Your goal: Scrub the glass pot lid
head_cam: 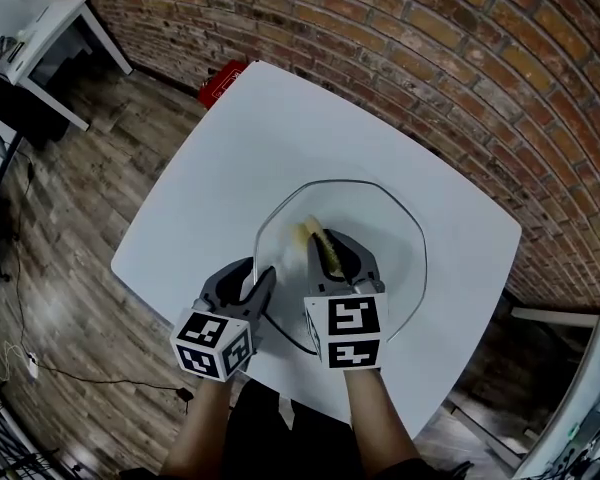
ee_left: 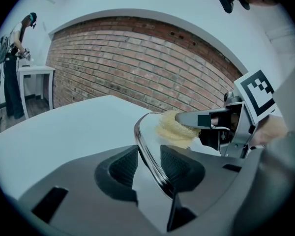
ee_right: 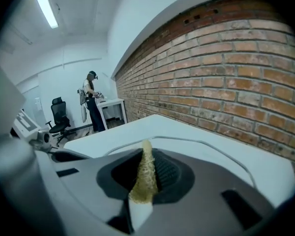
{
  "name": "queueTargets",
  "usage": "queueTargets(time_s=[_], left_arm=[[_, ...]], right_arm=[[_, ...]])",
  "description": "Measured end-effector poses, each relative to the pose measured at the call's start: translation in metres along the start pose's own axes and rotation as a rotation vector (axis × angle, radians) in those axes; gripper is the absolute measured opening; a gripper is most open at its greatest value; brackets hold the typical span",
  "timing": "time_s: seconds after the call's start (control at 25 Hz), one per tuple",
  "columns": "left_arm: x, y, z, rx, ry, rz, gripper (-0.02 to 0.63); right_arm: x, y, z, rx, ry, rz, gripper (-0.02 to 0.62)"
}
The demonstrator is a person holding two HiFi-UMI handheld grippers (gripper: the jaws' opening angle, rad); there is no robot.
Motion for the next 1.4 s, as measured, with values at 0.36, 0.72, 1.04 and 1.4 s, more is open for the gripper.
queueTargets(time_s=[0.36,0.72,1.04,1.4], left_arm=[[0.001,-0.001,0.000,0.008,-0.003,-0.004,0.147],[0.003,-0.001,-0.001,0.010,-0.004,-0.001,0.146],[0.000,0.000,0.001,0.001,0.000,-0.004,0.146],[0.002,-0.001,0.000,0.008,-0.004,-0.007,0.146]], right_arm=[[-0.012,0.068,0.019,0.028,-0.038,0.168,0.058],[-0.039,0.135,0.027,0.061,-0.025,0.348,0.058],[-0.046,0.011,-0.009,-0.006,0.072,0.001,0.058],[-0.029,-0.010,0.026,-0.026,-0.053,-0.037,0.058]])
Point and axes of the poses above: the fingertips, and each gripper's own axes: x forward along the fingers, y to its right, z out of its underside, the point moved 4 cm from there along -x, backward along the fingers, and after that the axes turned 10 degrees about z, right-handed, at the moved point
